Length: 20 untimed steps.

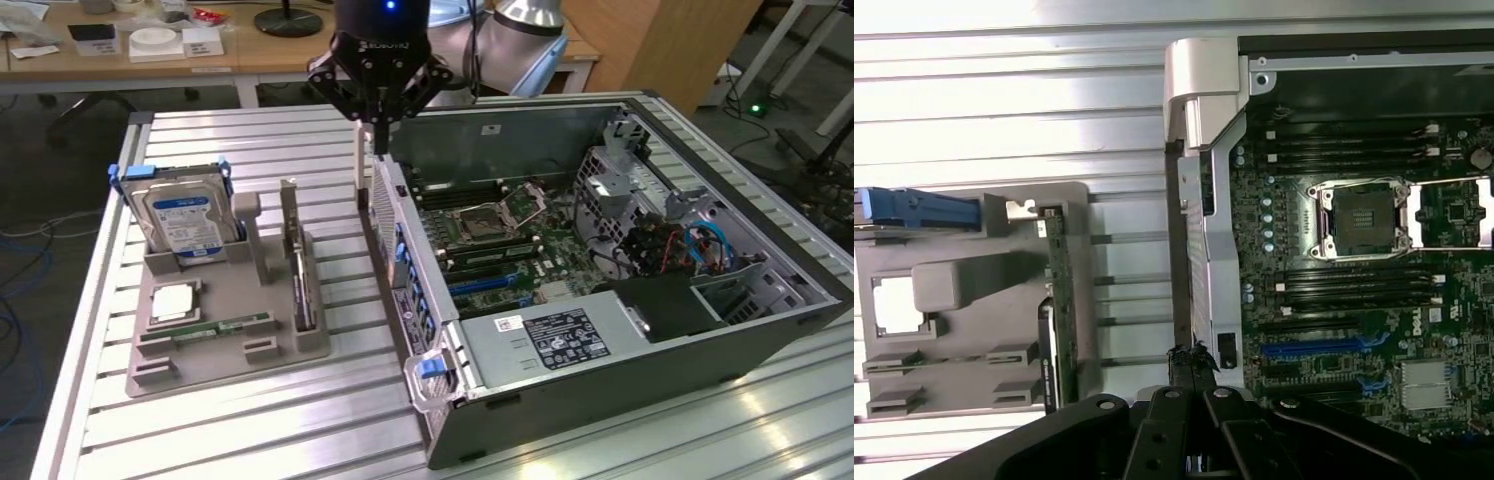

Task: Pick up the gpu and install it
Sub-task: 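Reach for the gpu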

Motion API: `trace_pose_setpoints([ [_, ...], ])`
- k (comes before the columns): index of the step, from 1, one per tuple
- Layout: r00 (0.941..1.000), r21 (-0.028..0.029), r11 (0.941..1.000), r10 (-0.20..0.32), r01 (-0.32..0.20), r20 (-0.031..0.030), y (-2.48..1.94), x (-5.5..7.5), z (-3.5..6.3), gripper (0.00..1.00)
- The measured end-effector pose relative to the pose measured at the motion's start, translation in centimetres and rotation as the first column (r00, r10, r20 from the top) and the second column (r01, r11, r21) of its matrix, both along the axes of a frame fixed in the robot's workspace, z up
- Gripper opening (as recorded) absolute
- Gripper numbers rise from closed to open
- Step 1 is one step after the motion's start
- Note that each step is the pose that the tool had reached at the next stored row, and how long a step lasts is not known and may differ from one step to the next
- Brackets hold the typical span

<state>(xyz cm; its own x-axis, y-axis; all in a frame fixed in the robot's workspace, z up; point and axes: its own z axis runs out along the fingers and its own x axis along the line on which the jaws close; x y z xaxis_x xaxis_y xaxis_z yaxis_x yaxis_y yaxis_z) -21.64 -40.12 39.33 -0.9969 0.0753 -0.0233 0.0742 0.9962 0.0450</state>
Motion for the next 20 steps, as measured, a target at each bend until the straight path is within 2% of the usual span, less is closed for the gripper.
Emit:
trace_pose_setpoints([
  [20, 1.0, 0.0, 1.0, 0.0, 0.0, 0.0, -0.05, -1.2, 0.0, 0.1],
])
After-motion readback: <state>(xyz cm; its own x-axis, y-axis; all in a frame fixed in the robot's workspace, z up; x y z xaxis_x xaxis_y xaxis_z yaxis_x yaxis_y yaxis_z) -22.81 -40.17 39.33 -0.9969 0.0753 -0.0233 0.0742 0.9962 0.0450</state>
